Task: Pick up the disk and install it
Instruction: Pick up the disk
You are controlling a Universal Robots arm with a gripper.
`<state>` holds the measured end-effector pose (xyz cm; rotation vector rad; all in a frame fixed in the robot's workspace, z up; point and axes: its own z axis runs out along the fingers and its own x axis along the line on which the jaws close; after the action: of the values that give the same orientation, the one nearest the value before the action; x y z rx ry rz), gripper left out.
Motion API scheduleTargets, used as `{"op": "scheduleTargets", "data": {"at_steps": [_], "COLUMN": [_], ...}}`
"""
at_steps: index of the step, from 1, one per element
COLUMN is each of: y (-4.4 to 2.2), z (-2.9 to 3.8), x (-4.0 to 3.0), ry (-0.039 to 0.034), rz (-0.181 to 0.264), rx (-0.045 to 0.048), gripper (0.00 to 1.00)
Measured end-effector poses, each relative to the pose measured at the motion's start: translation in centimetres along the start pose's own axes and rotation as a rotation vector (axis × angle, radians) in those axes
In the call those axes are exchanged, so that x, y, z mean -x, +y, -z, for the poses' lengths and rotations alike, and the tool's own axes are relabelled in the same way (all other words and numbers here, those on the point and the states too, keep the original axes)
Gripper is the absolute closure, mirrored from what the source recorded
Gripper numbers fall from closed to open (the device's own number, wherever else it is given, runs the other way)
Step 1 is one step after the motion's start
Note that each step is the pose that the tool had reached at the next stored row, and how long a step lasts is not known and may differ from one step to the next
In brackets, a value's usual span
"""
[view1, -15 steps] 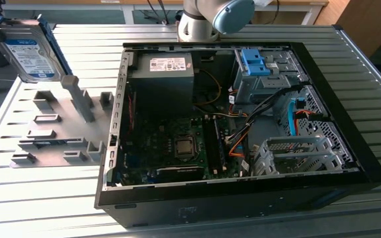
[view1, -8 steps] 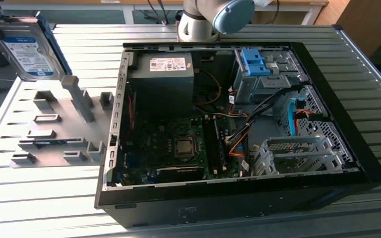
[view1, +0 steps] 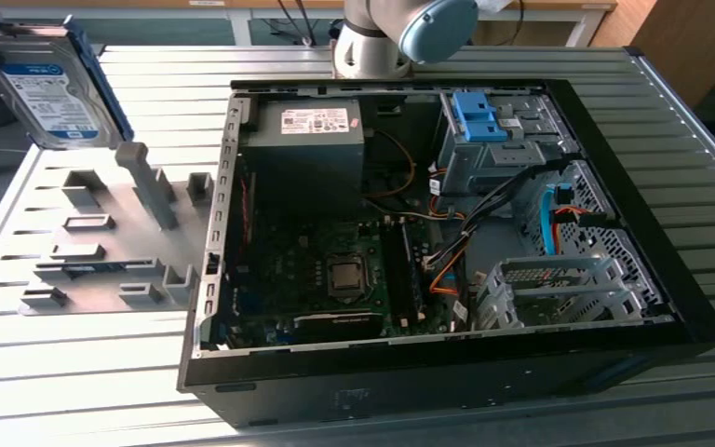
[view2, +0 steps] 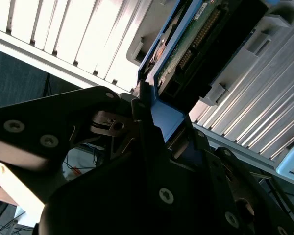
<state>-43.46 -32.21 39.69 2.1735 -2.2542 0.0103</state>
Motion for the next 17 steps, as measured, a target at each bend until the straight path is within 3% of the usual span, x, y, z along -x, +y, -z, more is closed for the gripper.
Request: {"op": "scheduleTargets", "data": {"at_steps": [17], "y": [0.0], "z": [0.54], "x": [0.02], "ry": [0.0001], "rz": [0.0], "rx": [0.0003], "gripper": [0.64]}}
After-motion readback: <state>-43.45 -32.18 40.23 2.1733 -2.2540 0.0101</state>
